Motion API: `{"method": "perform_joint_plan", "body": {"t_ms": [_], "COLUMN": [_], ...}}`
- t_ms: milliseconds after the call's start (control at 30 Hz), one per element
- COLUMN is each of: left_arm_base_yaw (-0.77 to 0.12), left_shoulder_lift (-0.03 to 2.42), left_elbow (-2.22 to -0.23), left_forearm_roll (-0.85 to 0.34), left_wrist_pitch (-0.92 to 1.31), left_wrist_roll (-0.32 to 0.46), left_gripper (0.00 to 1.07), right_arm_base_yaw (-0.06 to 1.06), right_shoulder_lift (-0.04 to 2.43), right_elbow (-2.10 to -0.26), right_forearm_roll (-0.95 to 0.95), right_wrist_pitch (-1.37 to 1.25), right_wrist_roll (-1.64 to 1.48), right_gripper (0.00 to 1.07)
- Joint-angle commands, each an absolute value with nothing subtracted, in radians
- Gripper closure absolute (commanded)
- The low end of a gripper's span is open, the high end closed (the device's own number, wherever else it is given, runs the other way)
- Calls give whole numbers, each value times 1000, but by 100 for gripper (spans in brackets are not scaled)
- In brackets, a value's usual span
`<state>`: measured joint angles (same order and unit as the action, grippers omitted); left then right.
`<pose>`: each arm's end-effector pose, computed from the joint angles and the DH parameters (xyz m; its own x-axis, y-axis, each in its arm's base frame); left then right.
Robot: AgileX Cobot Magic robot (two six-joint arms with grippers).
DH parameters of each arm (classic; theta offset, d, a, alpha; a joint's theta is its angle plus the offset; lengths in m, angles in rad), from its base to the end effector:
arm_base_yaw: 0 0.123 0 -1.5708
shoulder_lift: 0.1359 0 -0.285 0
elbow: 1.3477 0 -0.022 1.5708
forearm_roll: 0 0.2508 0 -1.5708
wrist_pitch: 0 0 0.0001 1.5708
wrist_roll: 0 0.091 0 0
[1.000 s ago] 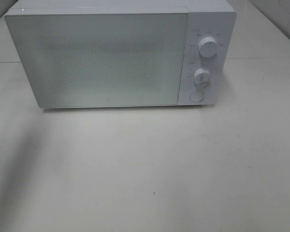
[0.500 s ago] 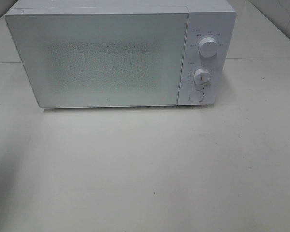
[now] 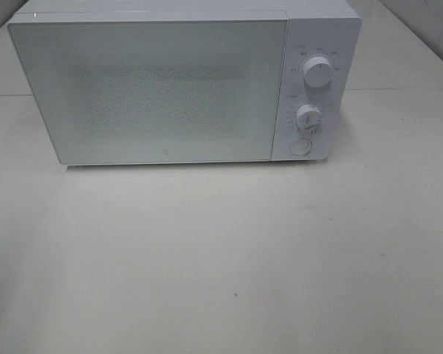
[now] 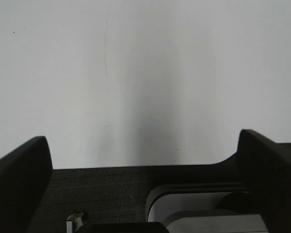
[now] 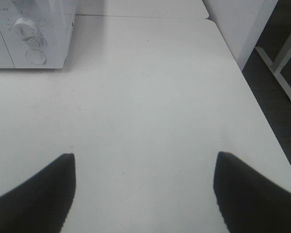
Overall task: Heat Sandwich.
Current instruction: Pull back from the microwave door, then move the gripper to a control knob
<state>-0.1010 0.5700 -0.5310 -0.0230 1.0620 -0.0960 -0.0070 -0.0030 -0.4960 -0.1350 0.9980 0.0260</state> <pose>0.0800 -0.0099 0.2647 -0.8515 -0.0212 -0.5239 0.0204 0.9971 -0.0735 -0.0028 -0.0103 0.2819 -0.4012 -0.0444 -0.9149 0.0919 0.9918 -0.0884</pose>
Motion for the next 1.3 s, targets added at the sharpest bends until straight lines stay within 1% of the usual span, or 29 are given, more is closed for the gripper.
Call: {"method": "perform_joint_plan", "body": {"t_ms": [33,200,233,267,333,667,800,867,1033,1133,1200,1300], "left_arm_base_yaw": [-100,-100,-100,-100,-100,-100,-74,-43,-9,41,58,60], "left_shoulder_lift": [487,417,405,382,370,359,342,278,184,63,19,-30], "left_elbow": [-519,-519,-519,-517,-517,-517,-517,-517,-517,-517,-517,-517], "left_forearm_roll": [-29,-35,-40,-59,-79,-88,-88,-88,-88,-88,-88,-88], "left_wrist_pitch": [1073,1073,1073,1073,1073,1073,1073,1073,1073,1073,1073,1072], "left_wrist_roll": [-93,-66,-51,-11,16,23,23,23,23,23,23,23], "left_gripper": [9,9,9,9,9,9,9,9,9,9,9,9], "right_arm_base_yaw": [-12,-12,-12,-12,-12,-12,-12,-12,-12,-12,-12,-12], "right_shoulder_lift": [-32,-32,-32,-32,-32,-32,-32,-32,-32,-32,-32,-32], "right_elbow": [-493,-493,-493,-493,-493,-493,-493,-493,-493,-493,-493,-493], "right_forearm_roll": [-138,-138,-138,-138,-138,-138,-138,-138,-138,-138,-138,-138], "right_wrist_pitch": [989,989,989,989,989,989,989,989,989,989,989,989], "right_wrist_roll": [10,10,10,10,10,10,10,10,10,10,10,10], "right_gripper": [32,32,32,32,32,32,32,32,32,32,32,32]}}
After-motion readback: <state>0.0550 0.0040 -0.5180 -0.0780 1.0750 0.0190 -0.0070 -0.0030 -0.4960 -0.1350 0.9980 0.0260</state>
